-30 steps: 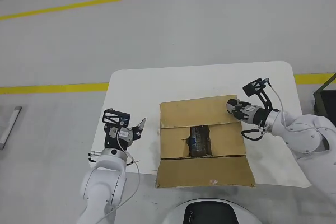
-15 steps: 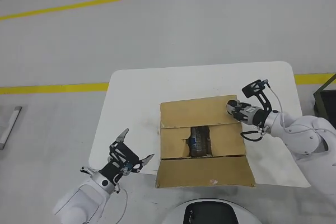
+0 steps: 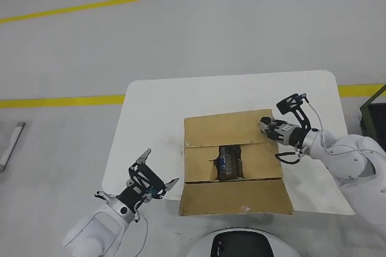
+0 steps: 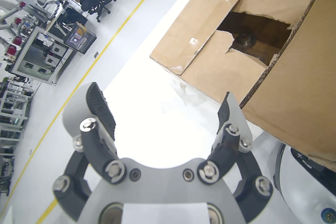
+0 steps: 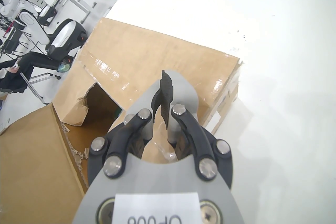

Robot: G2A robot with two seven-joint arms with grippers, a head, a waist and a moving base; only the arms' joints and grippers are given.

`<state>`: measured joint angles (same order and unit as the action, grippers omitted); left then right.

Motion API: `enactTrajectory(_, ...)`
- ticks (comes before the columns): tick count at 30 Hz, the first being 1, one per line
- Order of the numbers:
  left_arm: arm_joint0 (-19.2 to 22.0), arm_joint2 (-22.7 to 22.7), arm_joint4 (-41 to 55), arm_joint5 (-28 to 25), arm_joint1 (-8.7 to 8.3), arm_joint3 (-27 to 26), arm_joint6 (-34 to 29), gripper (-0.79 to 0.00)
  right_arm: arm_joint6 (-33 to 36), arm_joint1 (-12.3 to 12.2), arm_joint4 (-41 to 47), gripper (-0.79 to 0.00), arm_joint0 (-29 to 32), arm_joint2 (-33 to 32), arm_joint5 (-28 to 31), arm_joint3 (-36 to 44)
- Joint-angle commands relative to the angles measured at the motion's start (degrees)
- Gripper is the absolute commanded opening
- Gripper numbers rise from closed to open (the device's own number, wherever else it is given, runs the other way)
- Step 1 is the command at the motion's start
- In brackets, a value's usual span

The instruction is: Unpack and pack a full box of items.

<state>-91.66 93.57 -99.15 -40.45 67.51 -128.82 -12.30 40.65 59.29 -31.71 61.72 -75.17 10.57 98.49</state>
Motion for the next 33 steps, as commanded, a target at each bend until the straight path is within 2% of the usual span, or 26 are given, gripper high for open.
enactTrajectory(1,-0.4,-0.8,-3.9,-1.7,-0.3,-0.6,0.4,0.0,0.0,0.0,-0.1,-0.785,0.1,0.1,0.0,0.1)
enactTrajectory(5,-2.7,-0.2,-8.8,-3.0,-0.89,-0.7,3.8,0.0,-0.2,0.0,-0.2,-0.785,0.4,0.2,0.0,0.1)
enactTrajectory(10,-6.6,3.7,-11.5,-2.0,-1.49,1.3,8.5,0.0,-0.3,0.0,-0.2,-0.785,0.5,0.2,0.0,-0.2)
enactTrajectory(12,-8.1,4.8,-13.2,-3.2,-1.82,1.7,10.3,0.0,-0.3,0.0,-0.3,-0.785,0.5,0.2,0.1,-0.3)
enactTrajectory(18,-11.0,3.9,-16.2,-5.2,-2.52,2.9,16.2,0.0,-0.2,0.0,-0.3,-0.785,0.3,0.0,0.0,-0.1)
enactTrajectory(24,-10.7,0.9,-18.5,-5.5,-3.0,2.7,18.5,0.0,-0.7,0.1,-0.2,-0.785,0.4,0.2,-0.3,-0.1)
enactTrajectory(33,-7.6,-2.5,-16.3,-3.3,-3.07,1.2,16.9,0.0,-1.1,0.2,0.2,-0.785,0.4,0.5,-0.4,-0.1)
